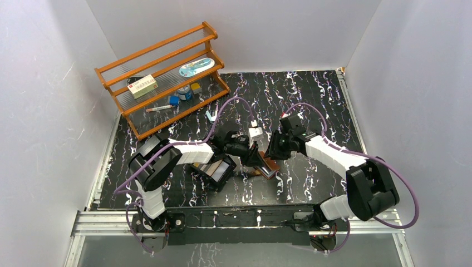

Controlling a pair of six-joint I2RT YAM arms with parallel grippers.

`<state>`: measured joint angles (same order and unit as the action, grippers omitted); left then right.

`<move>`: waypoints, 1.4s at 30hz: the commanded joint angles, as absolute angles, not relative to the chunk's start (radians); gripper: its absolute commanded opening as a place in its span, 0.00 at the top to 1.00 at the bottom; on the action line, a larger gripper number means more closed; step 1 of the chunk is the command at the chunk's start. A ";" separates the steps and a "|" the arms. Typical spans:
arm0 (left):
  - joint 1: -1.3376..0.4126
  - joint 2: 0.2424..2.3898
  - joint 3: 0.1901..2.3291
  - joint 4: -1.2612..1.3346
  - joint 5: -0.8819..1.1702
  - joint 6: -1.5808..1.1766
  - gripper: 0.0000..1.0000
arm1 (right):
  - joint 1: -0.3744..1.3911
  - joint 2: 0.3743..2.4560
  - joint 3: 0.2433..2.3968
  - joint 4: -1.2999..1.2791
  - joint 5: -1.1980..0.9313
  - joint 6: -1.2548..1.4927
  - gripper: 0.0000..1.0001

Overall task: Put the credit cards into the card holder
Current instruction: Close the card holder at the center of the board.

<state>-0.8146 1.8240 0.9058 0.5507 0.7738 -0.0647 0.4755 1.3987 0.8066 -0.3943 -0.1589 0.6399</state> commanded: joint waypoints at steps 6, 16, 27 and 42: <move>-0.818 1.814 0.994 0.358 0.866 0.129 0.81 | 0.481 1.394 0.746 -0.305 -0.218 0.714 0.62; -0.814 1.725 0.981 0.310 0.712 0.051 0.80 | 0.497 1.407 0.697 -0.289 -0.212 0.701 0.65; -0.749 1.790 1.147 0.057 0.560 -0.368 0.84 | 0.525 1.349 0.659 -0.207 -0.192 0.554 0.62; -0.742 1.997 1.212 -0.035 0.696 -0.611 0.92 | 0.533 1.263 0.589 -0.114 -0.222 0.476 0.63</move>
